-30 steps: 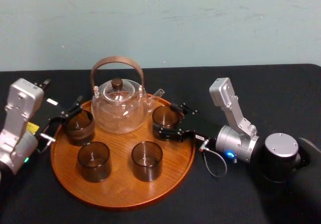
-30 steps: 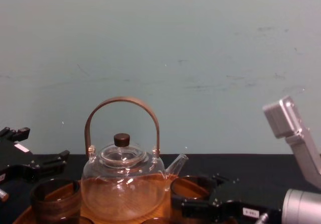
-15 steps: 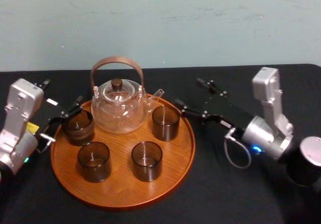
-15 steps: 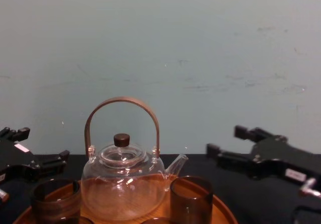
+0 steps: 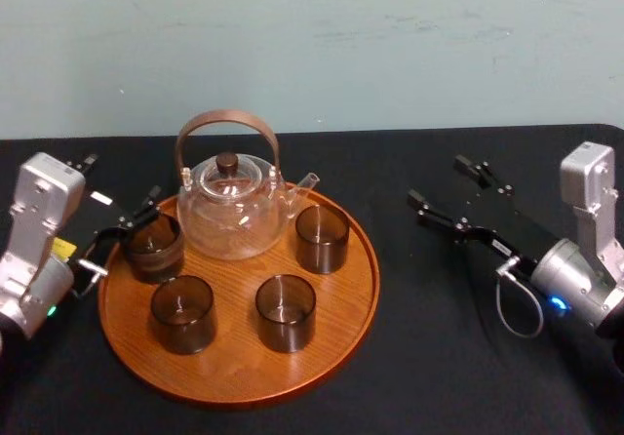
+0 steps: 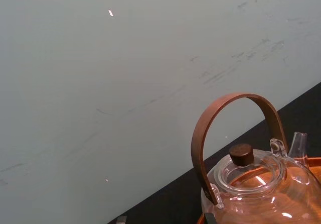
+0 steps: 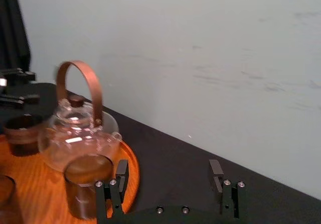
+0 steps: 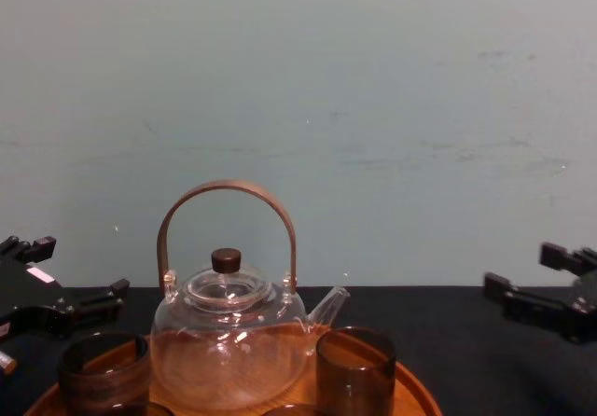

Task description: Pick up the glass from the table and place it on the tray.

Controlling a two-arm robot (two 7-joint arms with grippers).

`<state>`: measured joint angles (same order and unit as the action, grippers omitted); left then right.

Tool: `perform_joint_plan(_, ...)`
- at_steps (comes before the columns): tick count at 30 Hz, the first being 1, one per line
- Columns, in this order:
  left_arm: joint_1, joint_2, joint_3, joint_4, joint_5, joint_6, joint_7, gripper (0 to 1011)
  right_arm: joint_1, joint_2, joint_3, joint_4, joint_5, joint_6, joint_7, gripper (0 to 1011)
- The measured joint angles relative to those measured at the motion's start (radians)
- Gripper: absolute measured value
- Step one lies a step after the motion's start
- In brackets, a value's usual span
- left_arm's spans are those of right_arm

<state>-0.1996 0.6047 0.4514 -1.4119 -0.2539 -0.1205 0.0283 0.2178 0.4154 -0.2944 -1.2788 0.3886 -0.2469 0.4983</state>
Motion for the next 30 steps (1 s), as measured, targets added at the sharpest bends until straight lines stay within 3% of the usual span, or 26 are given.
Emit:
perform_joint_plan(12, 0.0, 0.0, 0.0, 0.0, 0.0, 0.0, 0.0, 1001, -0.047, -0.009, 0.055, 0.012, -0.018, 0.008, -0.045, 1002)
perform_joint_plan(30, 0.0, 0.0, 0.0, 0.0, 0.0, 0.0, 0.0, 1001, -0.046, -0.007, 0.052, 0.012, -0.018, 0.007, -0.043, 1002)
